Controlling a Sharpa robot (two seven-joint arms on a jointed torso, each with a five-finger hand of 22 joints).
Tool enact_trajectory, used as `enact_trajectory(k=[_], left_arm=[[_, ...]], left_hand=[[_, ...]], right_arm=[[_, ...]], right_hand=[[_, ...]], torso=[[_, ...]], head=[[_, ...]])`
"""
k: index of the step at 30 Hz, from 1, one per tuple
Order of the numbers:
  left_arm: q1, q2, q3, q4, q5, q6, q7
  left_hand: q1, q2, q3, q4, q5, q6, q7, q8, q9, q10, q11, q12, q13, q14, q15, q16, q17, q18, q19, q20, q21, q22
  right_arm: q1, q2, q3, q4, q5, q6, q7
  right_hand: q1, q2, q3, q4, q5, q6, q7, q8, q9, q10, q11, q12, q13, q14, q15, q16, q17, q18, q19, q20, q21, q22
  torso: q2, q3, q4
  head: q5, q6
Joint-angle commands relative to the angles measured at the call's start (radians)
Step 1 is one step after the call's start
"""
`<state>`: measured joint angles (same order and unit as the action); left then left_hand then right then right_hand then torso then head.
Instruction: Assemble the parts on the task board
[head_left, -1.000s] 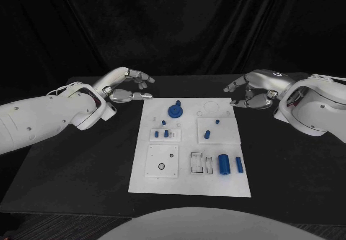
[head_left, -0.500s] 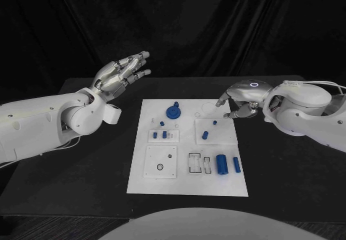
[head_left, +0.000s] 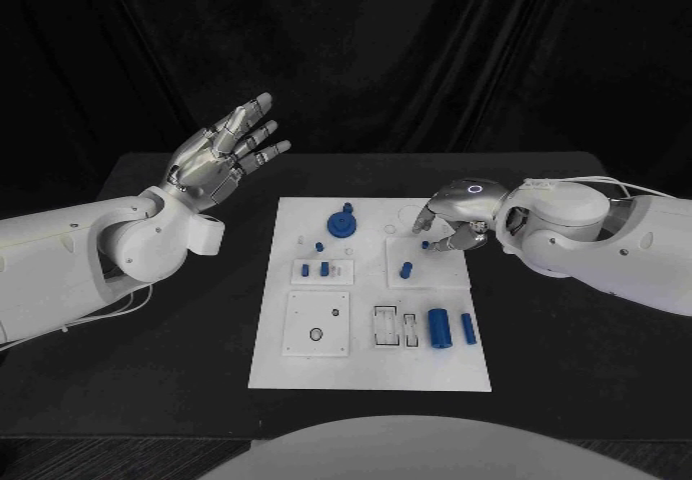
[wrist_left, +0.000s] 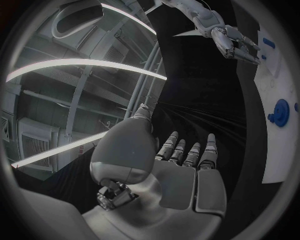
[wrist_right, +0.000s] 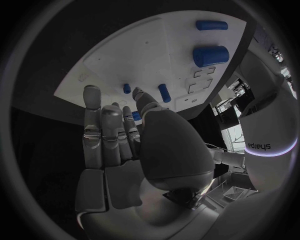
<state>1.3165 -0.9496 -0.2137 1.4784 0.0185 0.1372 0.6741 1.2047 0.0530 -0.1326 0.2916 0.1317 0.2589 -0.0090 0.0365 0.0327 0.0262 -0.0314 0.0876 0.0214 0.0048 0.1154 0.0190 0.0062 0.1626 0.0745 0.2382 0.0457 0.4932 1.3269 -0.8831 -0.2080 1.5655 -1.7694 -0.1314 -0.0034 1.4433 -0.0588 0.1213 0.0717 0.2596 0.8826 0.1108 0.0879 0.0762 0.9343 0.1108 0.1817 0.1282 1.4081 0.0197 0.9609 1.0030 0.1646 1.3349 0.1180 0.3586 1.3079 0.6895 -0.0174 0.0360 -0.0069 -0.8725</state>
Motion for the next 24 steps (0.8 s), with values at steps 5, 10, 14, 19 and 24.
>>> enact_trajectory(k=[5, 10, 14, 19, 24], left_arm=[[-0.006, 0.004, 0.001, -0.009, -0.028, 0.018, 0.196], [-0.012, 0.005, 0.001, -0.015, -0.040, 0.013, 0.192], [-0.016, 0.006, 0.001, -0.019, -0.043, 0.014, 0.188], [-0.019, 0.007, 0.001, -0.022, -0.045, 0.023, 0.180], [-0.021, 0.009, 0.001, -0.025, -0.045, 0.033, 0.171]], left_hand=[[0.031, 0.026, -0.020, -0.003, 0.039, -0.006, 0.003, -0.005, -0.001, -0.007, 0.008, 0.014, 0.000, 0.003, 0.011, -0.002, 0.000, 0.017, 0.004, 0.020, 0.000, -0.014], [0.072, 0.046, -0.037, -0.009, 0.093, 0.006, 0.012, -0.003, 0.001, -0.010, 0.018, 0.028, 0.000, 0.005, 0.016, 0.002, 0.001, 0.017, 0.008, 0.026, 0.001, -0.030], [0.082, 0.051, -0.041, -0.010, 0.107, 0.009, 0.014, -0.003, 0.001, -0.010, 0.022, 0.032, 0.001, 0.006, 0.018, 0.004, 0.002, 0.018, 0.009, 0.026, 0.001, -0.034], [0.100, 0.061, -0.045, -0.015, 0.129, 0.011, 0.020, -0.002, 0.001, -0.011, 0.030, 0.037, 0.001, 0.012, 0.029, 0.014, 0.004, 0.017, 0.011, 0.032, 0.002, -0.038], [0.116, 0.071, -0.052, -0.020, 0.149, 0.014, 0.024, -0.002, 0.001, -0.012, 0.034, 0.040, 0.001, 0.018, 0.040, 0.023, 0.007, 0.017, 0.014, 0.041, 0.003, -0.042]], right_arm=[[-0.013, 0.017, 0.001, -0.023, -0.020, -0.029, 0.025], [-0.024, 0.028, 0.001, -0.038, -0.020, -0.035, 0.033], [-0.032, 0.034, 0.001, -0.050, -0.020, -0.032, 0.036], [-0.038, 0.039, 0.001, -0.060, -0.020, -0.024, 0.036], [-0.043, 0.044, 0.001, -0.069, -0.020, -0.013, 0.034]], right_hand=[[0.004, 0.013, 0.007, -0.006, 0.030, 0.018, 0.003, -0.007, -0.001, 0.050, -0.004, 0.003, -0.015, 0.012, -0.004, 0.002, 0.003, 0.002, 0.013, -0.004, 0.000, 0.006], [0.003, 0.012, 0.016, -0.004, 0.039, 0.035, 0.007, -0.004, 0.002, 0.077, -0.009, 0.000, -0.025, 0.015, -0.008, 0.004, 0.005, 0.002, 0.016, -0.007, 0.001, 0.008], [0.004, 0.008, 0.030, -0.003, 0.050, 0.057, 0.011, 0.002, 0.006, 0.100, -0.013, -0.005, -0.035, 0.016, -0.011, 0.003, 0.005, 0.001, 0.018, -0.010, -0.001, 0.010], [0.010, 0.001, 0.052, -0.005, 0.074, 0.078, 0.013, 0.007, 0.011, 0.123, -0.017, -0.011, -0.044, 0.016, -0.015, 0.001, 0.004, 0.001, 0.019, -0.014, -0.002, 0.014], [0.010, -0.006, 0.071, -0.005, 0.079, 0.107, 0.019, 0.016, 0.018, 0.136, -0.019, -0.019, -0.053, 0.015, -0.016, -0.002, 0.002, 0.001, 0.019, -0.017, -0.006, 0.017]], torso=[[0.000, -0.0026, 0.0024], [0.000, -0.0014, -0.0007], [0.000, -0.0008, 0.0009], [0.001, 0.0001, 0.0004], [0.001, -0.0026, 0.0018]], head=[[-0.003, 0.000], [-0.002, 0.000], [-0.005, 0.000], [-0.002, 0.000], [-0.001, 0.000]])
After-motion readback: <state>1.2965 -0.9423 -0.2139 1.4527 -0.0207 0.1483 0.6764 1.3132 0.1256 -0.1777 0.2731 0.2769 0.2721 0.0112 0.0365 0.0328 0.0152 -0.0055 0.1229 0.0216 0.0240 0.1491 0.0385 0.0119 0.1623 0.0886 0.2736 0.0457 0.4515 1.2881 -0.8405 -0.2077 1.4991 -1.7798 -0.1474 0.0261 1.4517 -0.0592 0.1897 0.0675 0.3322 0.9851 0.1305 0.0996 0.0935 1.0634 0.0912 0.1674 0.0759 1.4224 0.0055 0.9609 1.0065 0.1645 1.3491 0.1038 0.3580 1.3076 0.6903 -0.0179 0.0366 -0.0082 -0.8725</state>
